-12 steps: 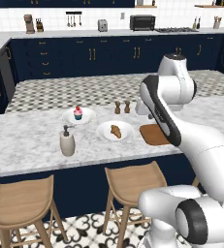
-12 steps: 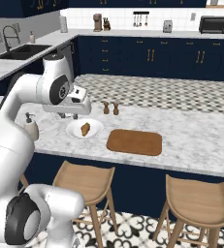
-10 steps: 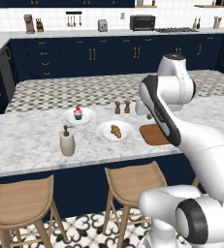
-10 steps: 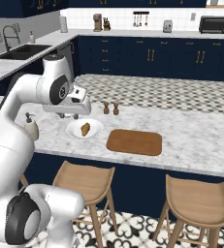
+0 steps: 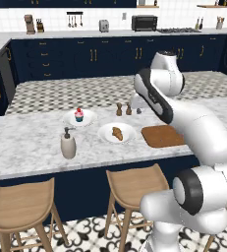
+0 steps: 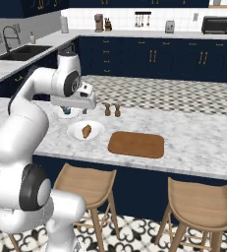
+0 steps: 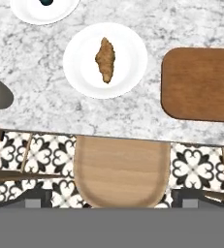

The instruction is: From the different types of pastries on the counter, select a croissant and place it on the cutting board. Then retrieve a jar of jam from the cabinet and place it alongside the croissant on the cutting board.

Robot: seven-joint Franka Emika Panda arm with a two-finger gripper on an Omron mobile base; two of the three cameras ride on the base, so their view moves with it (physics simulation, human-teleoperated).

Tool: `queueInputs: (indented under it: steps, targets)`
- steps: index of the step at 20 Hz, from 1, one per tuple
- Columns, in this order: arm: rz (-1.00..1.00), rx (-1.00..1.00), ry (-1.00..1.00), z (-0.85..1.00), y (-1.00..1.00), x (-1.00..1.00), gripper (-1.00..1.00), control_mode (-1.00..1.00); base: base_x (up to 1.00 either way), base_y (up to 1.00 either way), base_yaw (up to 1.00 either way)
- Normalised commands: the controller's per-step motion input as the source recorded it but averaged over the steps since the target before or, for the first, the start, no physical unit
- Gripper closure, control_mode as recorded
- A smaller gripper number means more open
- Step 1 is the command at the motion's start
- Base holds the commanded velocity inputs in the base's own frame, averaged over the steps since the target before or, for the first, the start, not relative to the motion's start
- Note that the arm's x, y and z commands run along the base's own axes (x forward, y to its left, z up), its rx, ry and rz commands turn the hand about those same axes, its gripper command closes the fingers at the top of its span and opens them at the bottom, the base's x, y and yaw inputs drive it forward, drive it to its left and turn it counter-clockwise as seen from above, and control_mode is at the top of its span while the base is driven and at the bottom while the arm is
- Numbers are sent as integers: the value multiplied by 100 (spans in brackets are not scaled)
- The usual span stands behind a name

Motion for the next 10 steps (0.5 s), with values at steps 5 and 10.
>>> queueInputs:
  steps: [5, 10]
  targets:
    - [9, 0, 8, 34, 10, 89, -100, -100, 0, 0, 0]
    - [3, -5, 9, 8, 14, 92, -100, -100, 0, 0, 0]
